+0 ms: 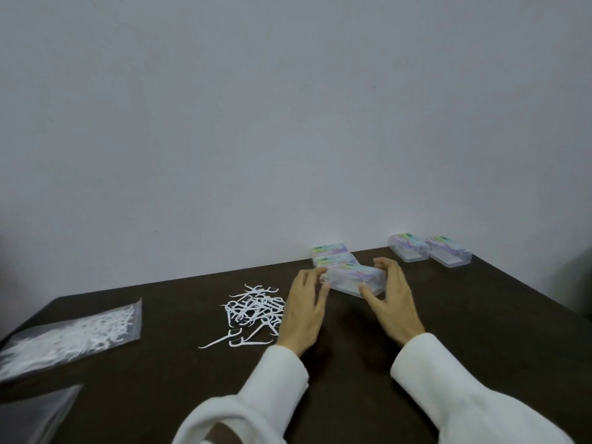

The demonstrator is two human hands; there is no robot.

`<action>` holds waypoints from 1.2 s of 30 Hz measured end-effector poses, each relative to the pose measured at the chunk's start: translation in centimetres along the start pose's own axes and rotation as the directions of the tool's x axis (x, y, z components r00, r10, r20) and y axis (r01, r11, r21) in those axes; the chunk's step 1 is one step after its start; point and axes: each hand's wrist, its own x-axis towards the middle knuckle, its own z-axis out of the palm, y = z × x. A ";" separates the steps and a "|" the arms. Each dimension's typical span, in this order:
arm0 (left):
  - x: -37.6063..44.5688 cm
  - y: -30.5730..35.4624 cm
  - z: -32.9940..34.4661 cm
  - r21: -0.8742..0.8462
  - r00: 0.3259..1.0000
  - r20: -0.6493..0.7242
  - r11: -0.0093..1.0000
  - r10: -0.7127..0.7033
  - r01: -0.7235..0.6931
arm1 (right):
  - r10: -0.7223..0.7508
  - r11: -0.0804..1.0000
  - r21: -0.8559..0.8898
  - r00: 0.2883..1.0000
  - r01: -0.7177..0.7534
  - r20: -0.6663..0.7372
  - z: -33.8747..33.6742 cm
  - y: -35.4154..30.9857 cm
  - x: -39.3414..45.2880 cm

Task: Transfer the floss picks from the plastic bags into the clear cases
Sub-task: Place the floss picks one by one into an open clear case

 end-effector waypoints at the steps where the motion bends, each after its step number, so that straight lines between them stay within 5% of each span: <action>1: -0.1 -0.1 -0.3 0.065 0.999 -0.003 0.996 0.053 -0.053 | -0.009 1.000 0.030 1.000 0.009 0.008 0.4 -0.2 -0.2; 7: -1.0 -0.2 -1.0 0.353 0.961 0.075 0.894 0.265 -0.274 | -0.026 0.992 0.123 0.999 0.021 0.037 1.5 -0.8 -0.9; 16: -0.5 -0.6 -0.8 0.612 0.874 0.156 0.649 0.461 -0.452 | -0.053 0.999 0.002 0.993 0.053 0.103 1.0 -0.8 -1.4; 22: -0.7 -0.2 -0.4 0.765 0.869 0.165 0.495 0.467 -0.411 | -0.088 0.996 0.005 0.995 0.087 0.052 0.8 -1.1 -1.4; 26: -0.7 0.1 -0.3 0.799 0.877 0.108 0.484 0.469 -0.358 | -0.105 0.994 0.026 0.993 0.103 0.048 0.8 -1.6 -1.6; 32: -0.6 0.0 -0.7 0.775 0.950 0.029 0.594 0.312 -0.218 | -0.186 0.972 -0.115 0.968 0.207 0.168 1.0 -1.7 -1.8; 36: -0.7 0.0 -0.9 0.758 0.968 -0.028 0.636 0.248 -0.141 | -0.135 0.985 -0.074 0.969 0.153 0.206 1.1 -1.5 -1.9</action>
